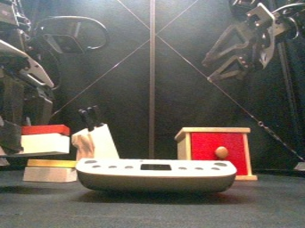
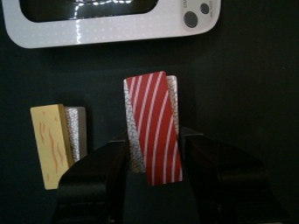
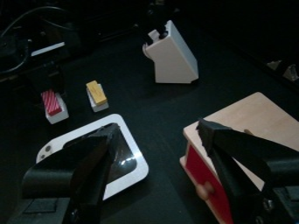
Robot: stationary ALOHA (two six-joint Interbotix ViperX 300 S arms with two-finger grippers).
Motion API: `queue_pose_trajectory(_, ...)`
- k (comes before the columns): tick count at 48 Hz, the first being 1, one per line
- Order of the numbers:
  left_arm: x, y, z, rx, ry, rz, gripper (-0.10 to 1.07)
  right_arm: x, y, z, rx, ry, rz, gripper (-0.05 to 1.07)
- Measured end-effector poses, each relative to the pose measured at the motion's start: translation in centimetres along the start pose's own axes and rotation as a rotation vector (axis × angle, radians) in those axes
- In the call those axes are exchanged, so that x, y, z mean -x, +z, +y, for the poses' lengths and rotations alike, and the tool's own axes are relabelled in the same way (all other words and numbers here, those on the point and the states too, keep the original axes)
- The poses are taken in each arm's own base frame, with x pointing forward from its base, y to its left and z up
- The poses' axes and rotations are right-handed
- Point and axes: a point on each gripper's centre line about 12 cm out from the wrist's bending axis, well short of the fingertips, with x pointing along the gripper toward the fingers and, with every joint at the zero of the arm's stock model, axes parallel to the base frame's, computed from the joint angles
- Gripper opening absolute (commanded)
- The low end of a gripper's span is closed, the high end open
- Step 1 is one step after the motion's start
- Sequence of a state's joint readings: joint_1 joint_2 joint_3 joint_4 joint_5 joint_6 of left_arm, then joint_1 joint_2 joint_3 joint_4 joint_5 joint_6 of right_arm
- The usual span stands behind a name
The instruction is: Put salmon sushi on stove
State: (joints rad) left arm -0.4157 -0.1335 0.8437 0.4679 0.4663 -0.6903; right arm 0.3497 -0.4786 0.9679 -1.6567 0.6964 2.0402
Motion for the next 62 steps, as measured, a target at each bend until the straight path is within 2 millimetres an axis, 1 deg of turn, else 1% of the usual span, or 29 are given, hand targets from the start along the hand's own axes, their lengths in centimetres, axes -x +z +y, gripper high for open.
queue_pose_trajectory(8,0.4,1.0,-0.2,-0.001,-0.004,-0.028,0.56,0.0,0.0,0.0,-0.001,0.0,0.001,1.01)
queue_pose_trajectory(18,1.4,3.9,-0.5,-0.022,-0.01,-0.113,0.56,0.1,0.1,-0.1,-0.008,0.001,-0.003,1.01)
queue_pose_trajectory(26,1.0,6.3,0.5,-0.054,0.024,-0.17,0.56,0.8,0.7,-0.4,-0.028,0.008,-0.024,1.01)
queue_pose_trajectory(33,0.8,8.6,1.9,-0.023,0.041,-0.216,0.56,1.6,0.7,-0.8,-0.039,0.024,-0.037,1.01)
queue_pose_trajectory(44,-0.3,10.0,2.5,0.047,0.017,-0.234,0.57,2.8,1.1,-1.2,-0.064,0.049,-0.062,1.01)
queue_pose_trajectory(50,-1.8,10.5,3.1,0.047,0.021,-0.23,0.57,2.9,0.8,-1.4,-0.073,0.046,-0.055,1.01)
queue_pose_trajectory(58,-3.6,10.3,4.4,0.046,0.052,-0.194,0.57,2.9,0.7,-1.6,-0.092,0.039,-0.041,1.01)
queue_pose_trajectory(62,-4.2,10.1,4.7,0.051,0.059,-0.179,0.6,3.1,0.7,-1.5,-0.099,0.045,-0.04,1.01)
